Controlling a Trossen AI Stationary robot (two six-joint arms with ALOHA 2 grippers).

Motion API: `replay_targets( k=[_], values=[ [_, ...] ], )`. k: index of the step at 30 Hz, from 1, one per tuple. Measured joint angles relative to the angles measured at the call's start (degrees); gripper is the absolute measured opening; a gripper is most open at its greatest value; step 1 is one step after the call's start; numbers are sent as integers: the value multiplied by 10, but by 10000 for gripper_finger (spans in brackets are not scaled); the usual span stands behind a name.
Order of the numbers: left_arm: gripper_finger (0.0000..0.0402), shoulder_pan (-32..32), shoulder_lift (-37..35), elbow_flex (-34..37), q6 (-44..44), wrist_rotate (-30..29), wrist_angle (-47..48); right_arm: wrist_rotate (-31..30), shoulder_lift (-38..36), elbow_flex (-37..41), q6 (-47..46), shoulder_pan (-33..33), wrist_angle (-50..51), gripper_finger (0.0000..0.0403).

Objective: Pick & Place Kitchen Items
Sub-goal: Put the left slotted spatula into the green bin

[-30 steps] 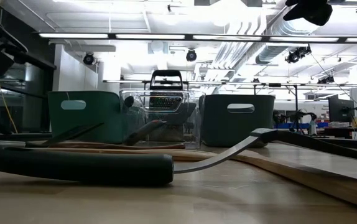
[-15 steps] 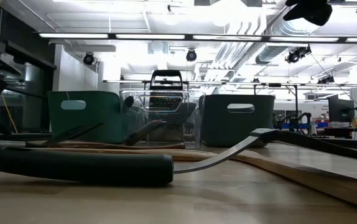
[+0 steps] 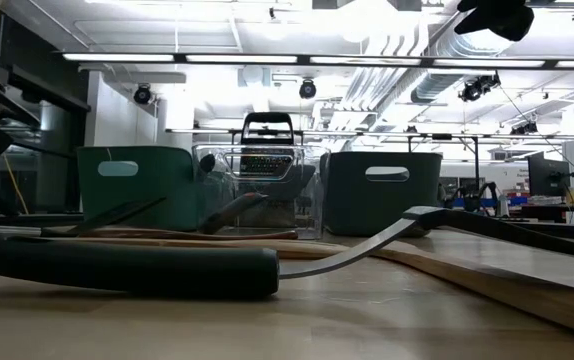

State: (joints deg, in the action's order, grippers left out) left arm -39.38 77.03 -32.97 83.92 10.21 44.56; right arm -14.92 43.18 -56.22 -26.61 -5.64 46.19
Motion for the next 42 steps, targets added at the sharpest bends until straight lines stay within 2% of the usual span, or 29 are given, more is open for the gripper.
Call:
replay_targets(
  k=[13,22,42],
  values=[
    [76,0,0,1,1,0,2,-2,0,0,0,0,0,176],
    [76,0,1,-2,3,2,1,-2,0,0,-1,0,0,176],
    [76,0,0,-62,3,-13,4,-2,0,0,-1,0,-1,176]
  ],
)
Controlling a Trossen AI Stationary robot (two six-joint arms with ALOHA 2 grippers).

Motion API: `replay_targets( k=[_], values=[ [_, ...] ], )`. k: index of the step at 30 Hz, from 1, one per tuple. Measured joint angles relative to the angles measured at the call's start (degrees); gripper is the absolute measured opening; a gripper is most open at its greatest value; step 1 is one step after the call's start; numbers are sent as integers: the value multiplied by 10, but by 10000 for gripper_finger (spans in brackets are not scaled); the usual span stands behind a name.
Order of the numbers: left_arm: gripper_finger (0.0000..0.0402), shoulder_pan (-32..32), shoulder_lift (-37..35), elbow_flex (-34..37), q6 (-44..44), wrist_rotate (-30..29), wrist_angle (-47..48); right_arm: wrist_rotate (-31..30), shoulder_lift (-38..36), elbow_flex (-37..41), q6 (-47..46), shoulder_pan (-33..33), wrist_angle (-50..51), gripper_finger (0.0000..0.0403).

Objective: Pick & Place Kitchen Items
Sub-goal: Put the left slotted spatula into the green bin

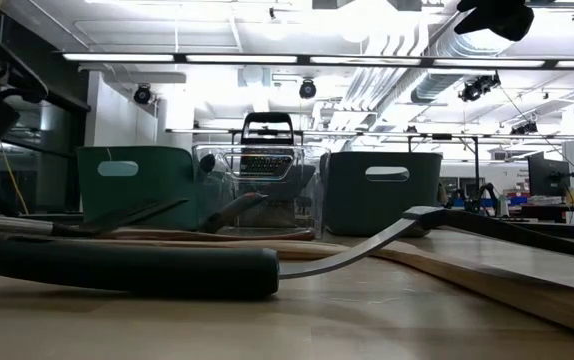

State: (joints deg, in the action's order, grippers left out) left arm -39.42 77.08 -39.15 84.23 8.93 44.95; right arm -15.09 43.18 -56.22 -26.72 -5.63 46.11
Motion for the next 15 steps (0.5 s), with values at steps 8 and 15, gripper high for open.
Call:
replay_targets(
  k=[8,15],
  values=[
    [76,0,-1,-6,0,0,-4,0,0,0,0,0,0,176],
    [76,0,-1,-16,-7,6,-15,0,0,0,0,0,0,176]
  ],
)
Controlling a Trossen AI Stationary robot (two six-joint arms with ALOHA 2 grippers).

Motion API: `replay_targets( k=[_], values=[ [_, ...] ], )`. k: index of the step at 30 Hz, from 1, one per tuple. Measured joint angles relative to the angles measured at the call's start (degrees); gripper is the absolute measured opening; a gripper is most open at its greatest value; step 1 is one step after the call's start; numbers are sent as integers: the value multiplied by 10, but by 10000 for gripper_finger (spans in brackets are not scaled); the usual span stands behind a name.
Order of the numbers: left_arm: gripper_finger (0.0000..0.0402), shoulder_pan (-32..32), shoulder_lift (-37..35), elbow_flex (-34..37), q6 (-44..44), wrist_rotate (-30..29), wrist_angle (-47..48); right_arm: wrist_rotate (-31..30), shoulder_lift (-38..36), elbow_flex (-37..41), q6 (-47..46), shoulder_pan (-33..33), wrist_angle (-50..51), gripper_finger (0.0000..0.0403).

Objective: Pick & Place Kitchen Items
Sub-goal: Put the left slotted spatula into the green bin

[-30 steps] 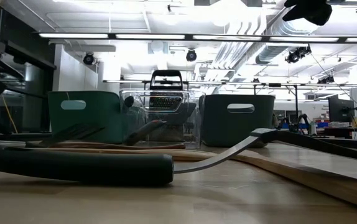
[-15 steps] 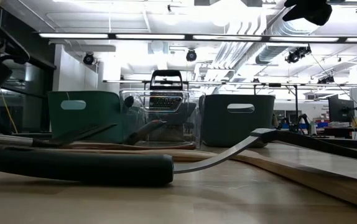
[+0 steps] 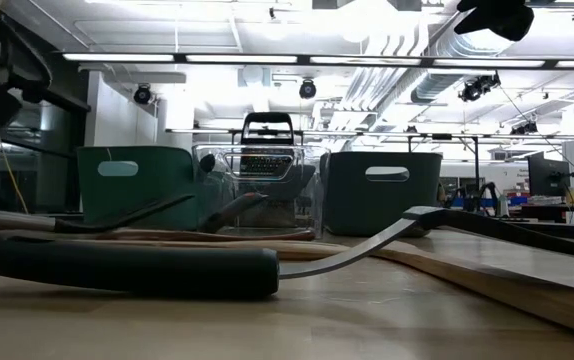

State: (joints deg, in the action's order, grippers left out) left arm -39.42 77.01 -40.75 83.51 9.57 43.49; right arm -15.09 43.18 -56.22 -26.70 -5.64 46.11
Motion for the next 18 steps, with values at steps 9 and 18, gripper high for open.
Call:
replay_targets(
  k=[9,18],
  values=[
    [76,0,0,-87,-48,-3,59,0,0,0,0,0,0,176],
    [76,0,0,-171,-58,-57,127,0,0,0,6,0,0,176]
  ],
)
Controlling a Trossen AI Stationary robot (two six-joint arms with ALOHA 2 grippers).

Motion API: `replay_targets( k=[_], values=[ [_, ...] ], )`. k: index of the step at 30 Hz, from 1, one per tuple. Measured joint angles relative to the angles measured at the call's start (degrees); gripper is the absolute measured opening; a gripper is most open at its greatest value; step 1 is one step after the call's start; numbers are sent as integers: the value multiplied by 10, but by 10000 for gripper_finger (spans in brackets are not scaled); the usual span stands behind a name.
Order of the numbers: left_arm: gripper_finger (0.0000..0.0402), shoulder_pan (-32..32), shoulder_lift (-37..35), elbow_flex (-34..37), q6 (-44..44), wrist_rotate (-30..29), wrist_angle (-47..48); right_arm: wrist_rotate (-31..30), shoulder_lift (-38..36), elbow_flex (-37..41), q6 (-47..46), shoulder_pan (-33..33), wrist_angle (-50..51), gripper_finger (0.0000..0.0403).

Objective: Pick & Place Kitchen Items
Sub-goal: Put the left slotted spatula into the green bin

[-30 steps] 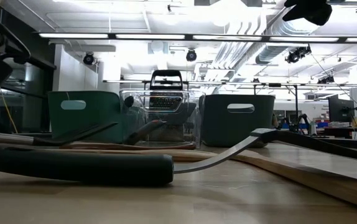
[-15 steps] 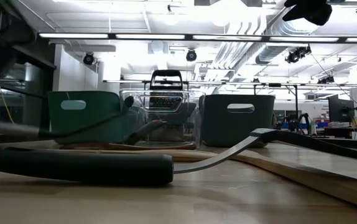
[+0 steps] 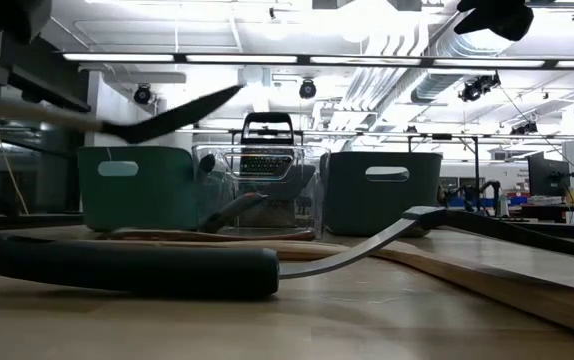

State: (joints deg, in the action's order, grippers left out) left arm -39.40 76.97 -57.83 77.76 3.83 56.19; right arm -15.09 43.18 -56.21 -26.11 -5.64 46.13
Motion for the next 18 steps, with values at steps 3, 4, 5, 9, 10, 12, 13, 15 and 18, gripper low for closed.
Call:
replay_targets(
  k=[3,4,5,9,10,12,13,15,18],
  values=[
    [76,0,0,-21,0,-17,9,0,0,0,5,0,0,176],
    [76,0,0,-26,0,-21,13,0,0,0,5,0,0,176],
    [76,0,0,-30,0,-26,14,0,0,0,5,0,0,176],
    [76,0,0,-48,5,-49,13,0,0,0,7,0,0,176],
    [76,0,0,-53,8,-56,14,0,0,0,7,0,0,176],
    [76,0,0,-63,20,-67,16,0,0,0,8,0,0,176],
    [76,1,0,-69,26,-74,19,0,0,0,9,0,0,176],
    [76,1,0,-79,41,-88,24,0,0,0,9,0,0,176],
    [76,12,0,-92,52,-102,27,0,0,0,10,0,0,176]
  ],
)
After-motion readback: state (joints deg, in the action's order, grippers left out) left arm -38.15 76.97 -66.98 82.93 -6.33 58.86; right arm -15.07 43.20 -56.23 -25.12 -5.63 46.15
